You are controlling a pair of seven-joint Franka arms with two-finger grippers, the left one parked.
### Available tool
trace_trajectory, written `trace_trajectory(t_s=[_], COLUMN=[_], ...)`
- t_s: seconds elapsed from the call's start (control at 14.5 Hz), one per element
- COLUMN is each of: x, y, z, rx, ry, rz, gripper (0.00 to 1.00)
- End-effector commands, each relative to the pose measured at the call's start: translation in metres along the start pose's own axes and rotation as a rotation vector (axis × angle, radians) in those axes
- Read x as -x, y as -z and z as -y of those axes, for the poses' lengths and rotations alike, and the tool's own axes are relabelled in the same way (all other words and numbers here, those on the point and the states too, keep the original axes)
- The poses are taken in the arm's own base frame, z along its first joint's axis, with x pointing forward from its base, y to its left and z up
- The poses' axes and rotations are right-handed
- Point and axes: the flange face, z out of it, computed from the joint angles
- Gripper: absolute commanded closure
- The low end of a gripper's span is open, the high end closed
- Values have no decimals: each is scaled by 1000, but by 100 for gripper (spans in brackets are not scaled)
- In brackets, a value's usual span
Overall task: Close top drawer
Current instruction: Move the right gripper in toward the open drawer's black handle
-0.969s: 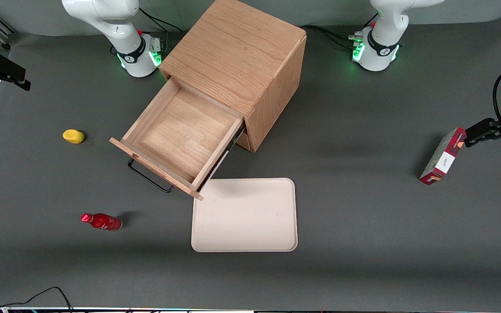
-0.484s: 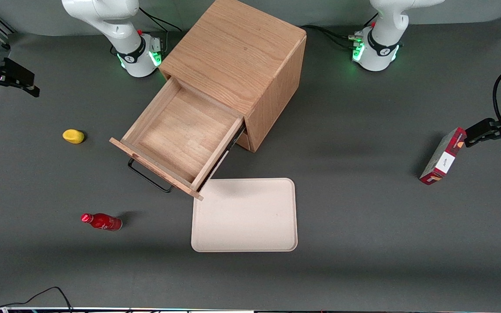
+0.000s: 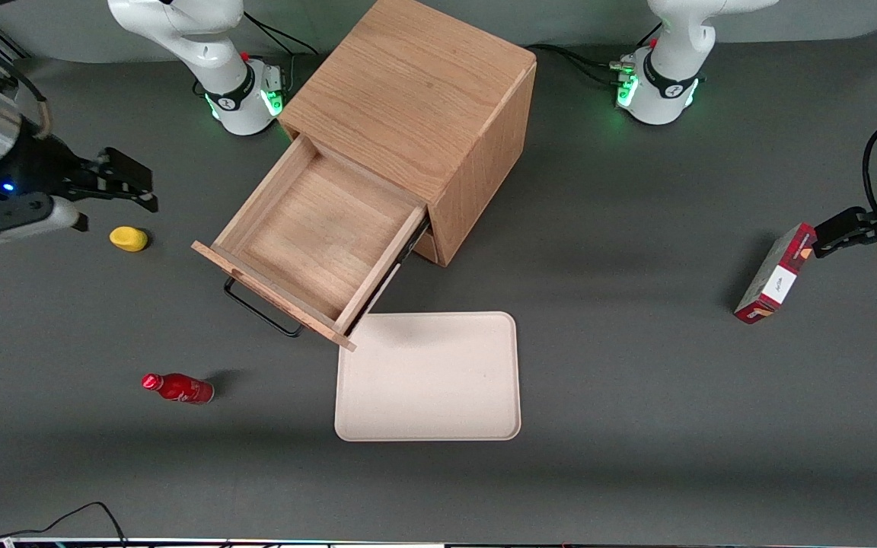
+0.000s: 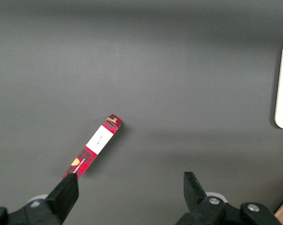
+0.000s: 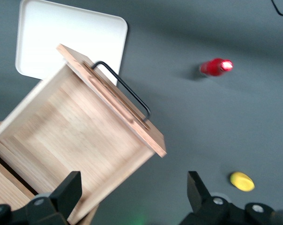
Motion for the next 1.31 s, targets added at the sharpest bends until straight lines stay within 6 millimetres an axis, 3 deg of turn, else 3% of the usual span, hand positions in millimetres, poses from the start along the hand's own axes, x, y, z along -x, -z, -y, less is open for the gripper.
trace_trajectory(t_s=[0.0,0.21,0.35,0.76,0.9,1.25], x=[-4,-10,-13,-35,-48,-50], y=[6,-1,-6,-21,-35,-35], z=[8,6,9,-4,-13,-13], rx=[-85,-106,-107,-107,-107,-50], ry=[-7,22,131,637,694,721], rz=[-5,3,6,-15,1,9], gripper=[0,0,0,0,0,0])
